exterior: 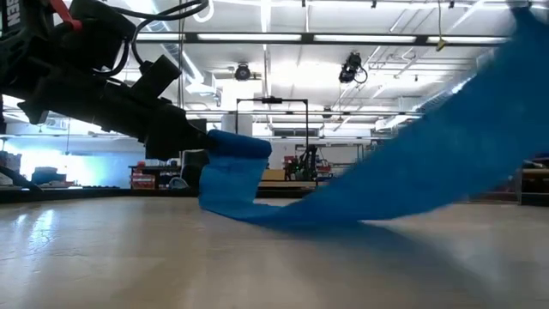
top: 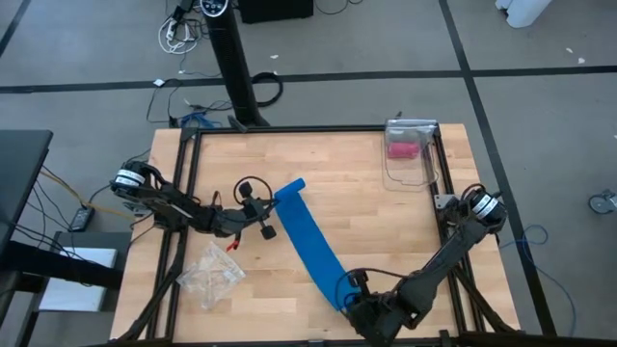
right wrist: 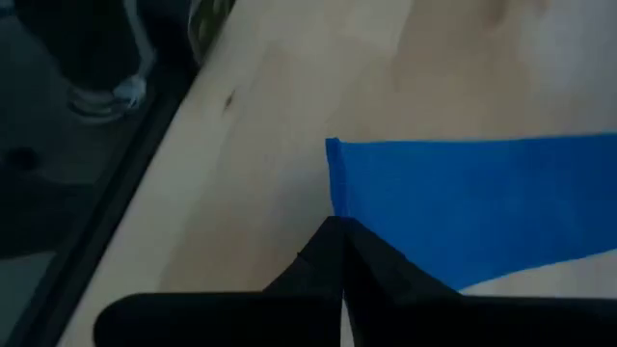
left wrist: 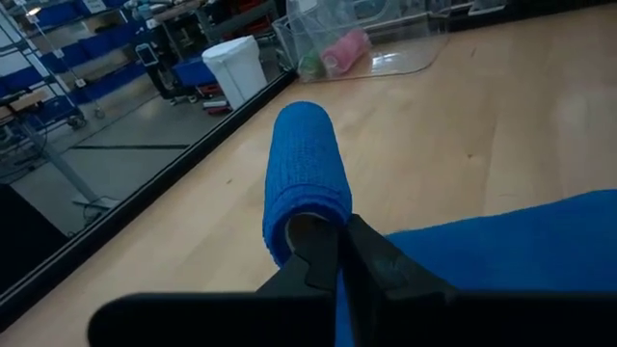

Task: Roll bandage
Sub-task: Roll the blue bandage

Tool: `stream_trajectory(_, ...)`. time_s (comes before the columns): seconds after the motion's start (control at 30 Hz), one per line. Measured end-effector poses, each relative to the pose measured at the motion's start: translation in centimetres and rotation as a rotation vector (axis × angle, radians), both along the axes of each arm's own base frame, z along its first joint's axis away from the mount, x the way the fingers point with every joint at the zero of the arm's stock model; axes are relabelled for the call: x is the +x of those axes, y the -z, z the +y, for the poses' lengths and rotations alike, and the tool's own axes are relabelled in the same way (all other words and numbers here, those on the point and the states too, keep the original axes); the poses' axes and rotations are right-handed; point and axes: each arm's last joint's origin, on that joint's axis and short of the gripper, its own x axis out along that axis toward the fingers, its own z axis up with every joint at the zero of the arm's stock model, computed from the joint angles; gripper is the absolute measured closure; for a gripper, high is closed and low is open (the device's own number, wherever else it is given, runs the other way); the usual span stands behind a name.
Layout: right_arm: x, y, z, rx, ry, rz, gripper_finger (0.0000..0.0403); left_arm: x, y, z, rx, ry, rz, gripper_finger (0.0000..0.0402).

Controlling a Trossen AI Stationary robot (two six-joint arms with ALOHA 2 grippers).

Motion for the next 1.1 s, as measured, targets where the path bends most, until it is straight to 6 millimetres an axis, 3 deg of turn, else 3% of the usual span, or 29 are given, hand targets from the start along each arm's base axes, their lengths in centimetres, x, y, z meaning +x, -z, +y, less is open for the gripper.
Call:
stream_trajectory(0.2, 0.4, -3.8, 0.0, -0.073, 0.019, -0.046, 0.0402, 0.1, 0.1, -0.1, -0.012, 0.047, 0.007, 0.0394)
stream_trajectory(0.4, 1.0, -8.1, -1.4, -0.218, 0.061, -0.100, 0.0402, -0.1, 0.3, -0.4, -0.010, 0.069, 0.037, 0.0394)
stream_trajectory(0.9, 2.3, -22.4, -7.9, -0.520, 0.096, -0.364, 0.0403, -0.2, 0.6, -0.6, 0.017, 0.095, 0.089, 0.0394)
stream_trajectory(1.1, 2.8, -26.0, -10.7, -0.669, 0.140, -0.488, 0.0403, -0.1, 0.6, -0.1, 0.041, 0.082, 0.105, 0.0394)
